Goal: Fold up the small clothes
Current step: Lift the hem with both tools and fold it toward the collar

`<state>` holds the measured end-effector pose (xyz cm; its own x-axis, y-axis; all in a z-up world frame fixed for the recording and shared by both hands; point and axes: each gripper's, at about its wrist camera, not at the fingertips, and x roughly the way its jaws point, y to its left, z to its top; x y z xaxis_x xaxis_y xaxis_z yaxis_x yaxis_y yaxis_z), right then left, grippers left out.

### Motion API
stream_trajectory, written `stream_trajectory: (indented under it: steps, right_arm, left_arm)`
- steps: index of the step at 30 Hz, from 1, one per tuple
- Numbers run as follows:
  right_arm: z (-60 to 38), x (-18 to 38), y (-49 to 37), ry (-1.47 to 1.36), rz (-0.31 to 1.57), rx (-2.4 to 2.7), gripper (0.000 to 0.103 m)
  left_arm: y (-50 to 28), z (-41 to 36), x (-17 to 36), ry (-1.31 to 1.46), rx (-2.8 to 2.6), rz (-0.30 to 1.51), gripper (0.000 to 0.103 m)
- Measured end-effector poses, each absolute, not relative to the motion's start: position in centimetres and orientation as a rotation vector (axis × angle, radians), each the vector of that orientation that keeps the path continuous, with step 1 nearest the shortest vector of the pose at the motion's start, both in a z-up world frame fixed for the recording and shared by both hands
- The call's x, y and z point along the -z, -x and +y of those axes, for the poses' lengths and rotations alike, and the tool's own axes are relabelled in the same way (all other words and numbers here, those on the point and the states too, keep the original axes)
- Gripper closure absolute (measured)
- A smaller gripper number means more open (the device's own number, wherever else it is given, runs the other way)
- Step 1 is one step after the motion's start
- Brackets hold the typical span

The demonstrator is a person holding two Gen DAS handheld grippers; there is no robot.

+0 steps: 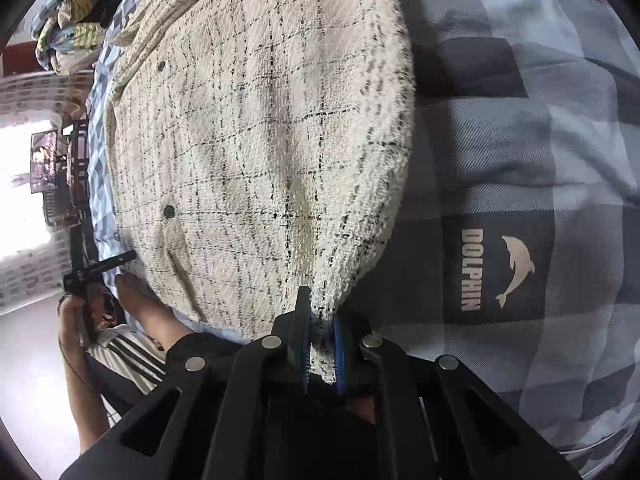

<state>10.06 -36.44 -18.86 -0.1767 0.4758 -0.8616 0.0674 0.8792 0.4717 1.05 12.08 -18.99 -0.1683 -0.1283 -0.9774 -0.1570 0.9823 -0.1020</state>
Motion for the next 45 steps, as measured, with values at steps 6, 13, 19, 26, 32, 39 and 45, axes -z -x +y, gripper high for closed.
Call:
stream_trajectory:
  steps: [6,13,19,26,32,39,45]
  right_arm:
    - [-37.5,16.9,-9.5,-0.505,1.673,-0.409,0.097]
    - [-38.4,13.3,-8.5,-0.649,1.546,-0.455,0.098]
    - [-38.9,10.5,-8.0,-0.766,1.441,-0.44,0.098]
    - [-38.7,6.7,-6.2,-0.856,1.274,-0.506,0.099]
    - [-39.1,5.6,-3.6,-0.983,1.159,-0.596,0.099]
    - [-38.4,5.0,-1.5,-1.033,1.119,-0.649,0.1]
    - [-37.2,4.4,2.2,-1.07,1.113,-0.755,0.1]
  left_arm:
    - [-1.2,10.6,17.0,0.203,0.073,1.684,0.094]
    - [-0.7,13.3,10.2,0.575,0.282,1.429,0.097]
    - [0.8,14.9,5.0,0.881,0.461,1.222,0.097]
    - [2.3,16.3,1.8,1.159,0.537,1.014,0.098]
    - [5.2,16.9,-0.1,1.223,0.587,0.926,0.099]
    - [8.7,16.1,-0.5,1.175,0.594,0.961,0.099]
    - [13.8,16.0,-3.5,1.165,0.654,0.913,0.099]
